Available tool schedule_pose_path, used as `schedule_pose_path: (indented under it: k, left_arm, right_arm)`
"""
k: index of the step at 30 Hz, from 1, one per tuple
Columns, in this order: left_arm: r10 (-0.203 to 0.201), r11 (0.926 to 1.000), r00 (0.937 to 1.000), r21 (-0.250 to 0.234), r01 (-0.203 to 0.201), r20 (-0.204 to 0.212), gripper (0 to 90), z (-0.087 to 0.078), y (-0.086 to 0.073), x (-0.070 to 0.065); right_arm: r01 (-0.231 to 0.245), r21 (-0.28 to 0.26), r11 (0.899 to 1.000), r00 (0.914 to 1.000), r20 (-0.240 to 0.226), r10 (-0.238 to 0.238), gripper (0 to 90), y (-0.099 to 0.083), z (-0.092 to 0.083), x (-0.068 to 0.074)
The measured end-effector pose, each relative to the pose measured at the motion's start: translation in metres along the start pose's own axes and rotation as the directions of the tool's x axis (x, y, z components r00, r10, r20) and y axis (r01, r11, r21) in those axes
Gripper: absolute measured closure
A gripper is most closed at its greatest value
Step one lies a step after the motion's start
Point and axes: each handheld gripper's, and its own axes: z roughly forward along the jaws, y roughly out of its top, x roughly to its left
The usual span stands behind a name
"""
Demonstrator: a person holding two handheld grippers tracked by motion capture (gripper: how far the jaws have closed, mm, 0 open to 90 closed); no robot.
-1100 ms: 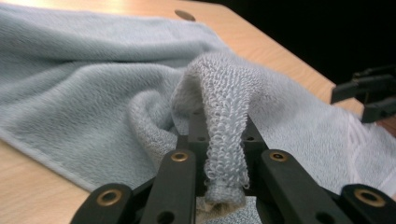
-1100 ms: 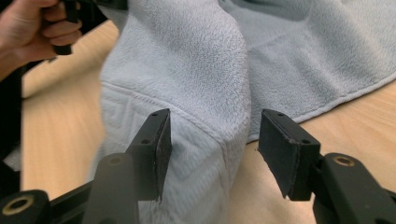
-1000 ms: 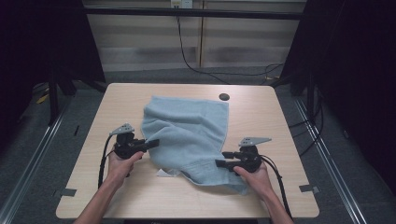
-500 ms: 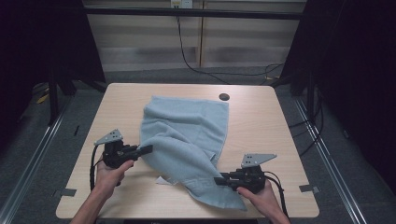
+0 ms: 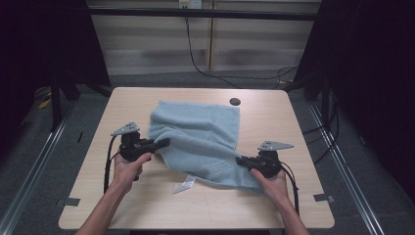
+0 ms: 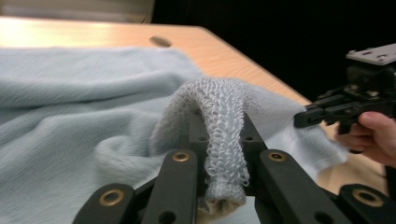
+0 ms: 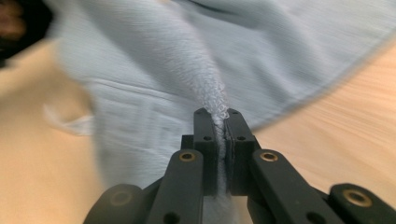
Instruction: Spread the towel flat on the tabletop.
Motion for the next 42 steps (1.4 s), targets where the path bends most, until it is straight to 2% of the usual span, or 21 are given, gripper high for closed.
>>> schedule_pose_path:
  k: [2, 3, 5, 7, 9, 11, 14, 17, 19, 21, 24, 26, 27, 28, 30, 33, 34, 36, 37, 38, 42]
  left_arm:
    - [-0.007, 0.9996, 0.9998, -0.029, 0.008, 0.018, 81.3, -0.01, 0.002, -0.006]
    - [-0.006, 0.9993, 0.9998, -0.036, 0.007, 0.019, 81.3, -0.014, 0.001, -0.008]
    - [0.026, 0.9993, 0.9996, -0.029, -0.025, 0.013, 81.3, -0.024, 0.0, -0.013]
    - [0.044, 0.9989, 0.999, -0.016, -0.044, 0.001, 81.2, -0.035, -0.007, -0.016]
    - [0.053, 0.9986, 0.9984, 0.002, -0.053, -0.02, 81.2, -0.04, -0.013, -0.012]
    - [0.031, 0.9995, 0.9987, 0.007, -0.031, -0.041, 81.2, -0.042, -0.021, -0.003]
    - [0.006, 0.9996, 0.9982, 0.028, -0.005, -0.06, 81.3, -0.039, -0.028, 0.007]
    - [-0.003, 0.9996, 0.9986, 0.028, 0.004, -0.053, 81.2, -0.036, -0.028, 0.01]
    - [-0.001, 0.9994, 0.9986, 0.034, 0.003, -0.052, 81.2, -0.035, -0.029, 0.01]
    - [-0.001, 0.9994, 0.9988, 0.035, 0.002, -0.049, 81.2, -0.035, -0.03, 0.01]
    - [-0.002, 0.9994, 0.999, 0.035, 0.003, -0.045, 81.2, -0.035, -0.03, 0.01]
    - [0.003, 0.9993, 0.9993, 0.038, -0.002, -0.039, 81.2, -0.037, -0.03, 0.009]
    - [0.009, 0.9992, 0.9994, 0.039, -0.008, -0.033, 81.3, -0.039, -0.03, 0.006]
    - [0.013, 0.9993, 0.9995, 0.037, -0.012, -0.029, 81.3, -0.04, -0.03, 0.005]
    - [0.016, 0.9997, 0.9997, 0.021, -0.015, -0.016, 81.4, -0.045, -0.028, 0.0]
    - [0.038, 0.9991, 0.9993, -0.017, -0.038, 0.003, 81.5, -0.053, -0.018, -0.013]
    - [0.044, 0.9987, 0.999, -0.026, -0.044, 0.01, 81.5, -0.055, -0.015, -0.016]
    - [0.072, 0.9961, 0.9973, -0.052, -0.071, 0.016, 81.6, -0.061, -0.005, -0.025]
    - [0.072, 0.9961, 0.9973, -0.052, -0.071, 0.016, 81.7, -0.061, -0.005, -0.025]
    - [0.084, 0.9929, 0.9953, -0.088, -0.08, 0.047, 81.7, -0.067, 0.008, -0.034]
    - [0.135, 0.9831, 0.9891, -0.132, -0.127, 0.058, 81.7, -0.077, 0.03, -0.052]
  right_arm:
    - [0.01, -0.011, 1.0, 0.9963, -0.085, -0.011, 85.0, 0.002, -0.006, 0.009]
    - [0.039, -0.016, 0.999, 0.9917, -0.122, -0.041, 84.9, 0.003, -0.013, 0.019]
    - [0.057, -0.027, 0.998, 0.9864, -0.153, -0.06, 84.4, 0.002, -0.022, 0.031]
    - [0.091, -0.031, 0.995, 0.9723, -0.213, -0.096, 79.8, -0.002, -0.034, 0.05]
    - [0.111, -0.028, 0.993, 0.9599, -0.256, -0.115, 69.6, -0.007, -0.04, 0.061]
    - [0.108, -0.042, 0.993, 0.9595, -0.257, -0.115, 63.1, -0.007, -0.044, 0.066]
    - [0.073, -0.071, 0.995, 0.9704, -0.225, -0.087, 60.3, 0.002, -0.039, 0.054]
    - [0.091, -0.01, 0.996, 0.9856, -0.142, -0.091, 57.6, 0.012, -0.012, 0.037]
    - [0.056, 0.025, 0.998, 0.9897, -0.133, -0.052, 51.4, 0.015, 0.012, 0.025]
    - [0.037, 0.027, 0.999, 0.9877, -0.153, -0.033, 44.5, 0.018, 0.034, 0.021]
    - [0.065, 0.041, 0.997, 0.988, -0.143, -0.058, 40.1, 0.023, 0.054, 0.026]
    - [0.077, 0.107, 0.991, 0.9877, -0.144, -0.061, 45.6, 0.021, 0.068, 0.028]
    - [0.086, 0.148, 0.985, 0.988, -0.141, -0.065, 59.7, 0.017, 0.072, 0.03]
    - [0.114, 0.146, 0.983, 0.9849, -0.146, -0.092, 75.3, 0.014, 0.072, 0.032]
    - [0.107, 0.116, 0.988, 0.9847, -0.15, -0.089, 80.1, 0.013, 0.065, 0.036]
    - [0.104, 0.016, 0.994, 0.9875, -0.12, -0.101, 81.2, 0.025, 0.038, 0.037]
    - [0.108, -0.056, 0.993, 0.9901, -0.084, -0.112, 81.2, 0.041, 0.014, 0.034]
    - [0.105, -0.114, 0.988, 0.9912, -0.069, -0.113, 81.2, 0.057, -0.007, 0.03]
    - [0.105, -0.114, 0.988, 0.9912, -0.069, -0.113, 81.2, 0.057, -0.007, 0.03]
    - [0.117, -0.171, 0.978, 0.9916, -0.035, -0.124, 81.2, 0.073, -0.028, 0.026]
    - [0.121, -0.244, 0.962, 0.9926, 0.019, -0.12, 81.0, 0.096, -0.055, 0.015]
